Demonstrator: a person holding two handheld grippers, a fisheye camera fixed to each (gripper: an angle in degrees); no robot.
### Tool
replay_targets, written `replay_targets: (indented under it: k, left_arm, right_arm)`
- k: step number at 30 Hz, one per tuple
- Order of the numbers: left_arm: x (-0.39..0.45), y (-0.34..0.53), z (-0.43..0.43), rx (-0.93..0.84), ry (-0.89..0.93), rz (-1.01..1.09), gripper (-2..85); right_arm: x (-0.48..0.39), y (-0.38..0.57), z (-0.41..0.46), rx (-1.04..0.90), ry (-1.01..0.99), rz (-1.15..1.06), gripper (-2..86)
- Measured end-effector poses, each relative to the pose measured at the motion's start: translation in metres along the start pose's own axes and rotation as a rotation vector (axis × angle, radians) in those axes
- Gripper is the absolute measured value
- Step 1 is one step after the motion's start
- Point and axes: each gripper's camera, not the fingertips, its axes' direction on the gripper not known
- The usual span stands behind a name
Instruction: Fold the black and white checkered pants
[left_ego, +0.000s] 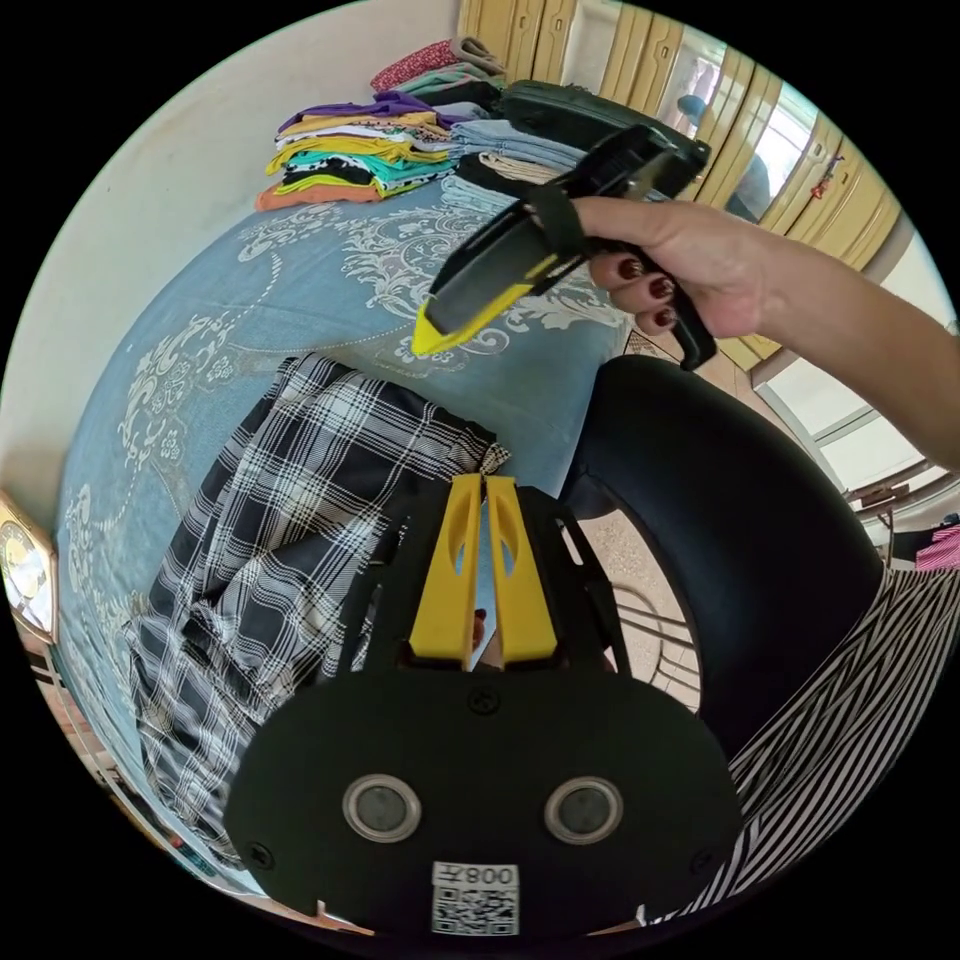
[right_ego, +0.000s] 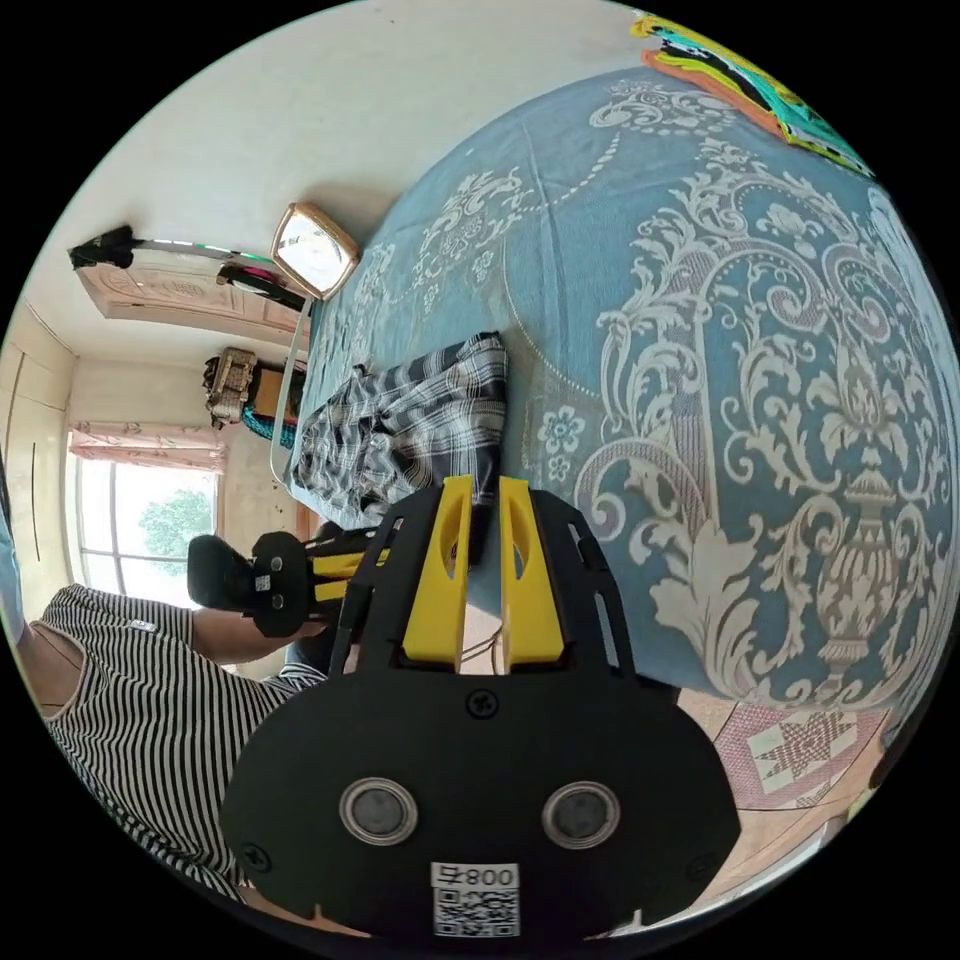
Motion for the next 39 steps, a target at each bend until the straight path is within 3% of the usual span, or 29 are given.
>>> replay_targets:
  k: [8,21,27,39]
  left_arm:
    - [0.013,-0.006,0.011,0.018,0.024,-0.008,1.0]
    - [0.023,0.0,0.014,0.07,0.012,-0.046,2.0]
    - [0.022,0.001,0.018,0.034,-0.011,-0.036,5.6]
    - [0.004,0.036,-0.013,0.076,0.052,-0.032,1.1]
  right_arm:
    - [0.012,-0.071,0.008,-0.01,-0.019,0.019,7.9]
    - [0.012,-0.103,0.027,-0.081,-0.007,-0.005,8.2]
    - [0.014,-0.117,0.041,-0.101,0.023,-0.019,6.9]
    - [0.019,-0.145,0.077,-0.103,0.012,-0.017,1.8]
